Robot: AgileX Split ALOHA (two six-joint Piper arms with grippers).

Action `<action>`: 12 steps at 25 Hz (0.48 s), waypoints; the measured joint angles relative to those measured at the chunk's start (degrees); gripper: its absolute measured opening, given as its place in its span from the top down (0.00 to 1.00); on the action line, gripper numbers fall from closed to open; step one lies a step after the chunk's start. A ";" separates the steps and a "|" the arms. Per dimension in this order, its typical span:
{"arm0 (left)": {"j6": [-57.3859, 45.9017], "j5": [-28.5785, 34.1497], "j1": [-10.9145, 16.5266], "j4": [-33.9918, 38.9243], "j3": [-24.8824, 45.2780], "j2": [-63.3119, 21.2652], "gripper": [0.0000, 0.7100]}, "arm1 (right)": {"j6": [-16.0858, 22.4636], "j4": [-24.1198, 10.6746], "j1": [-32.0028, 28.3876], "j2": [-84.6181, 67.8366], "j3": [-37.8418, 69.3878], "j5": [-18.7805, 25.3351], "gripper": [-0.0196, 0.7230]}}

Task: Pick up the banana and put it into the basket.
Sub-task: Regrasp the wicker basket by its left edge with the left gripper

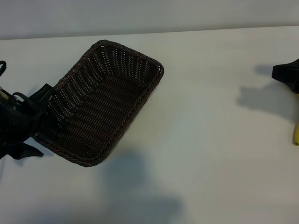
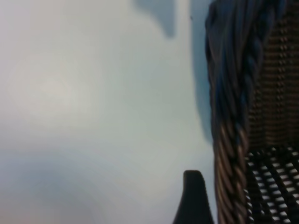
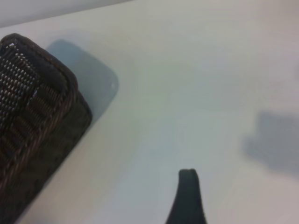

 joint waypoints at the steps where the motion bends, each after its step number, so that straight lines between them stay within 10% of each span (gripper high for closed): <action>1: -0.25 0.00 0.00 0.71 0.07 0.00 0.19 | 0.00 0.00 0.00 0.00 0.00 0.00 0.19; 12: -0.47 -7.46 0.00 2.38 5.49 0.00 0.19 | -0.05 0.00 0.00 0.00 0.00 0.00 0.19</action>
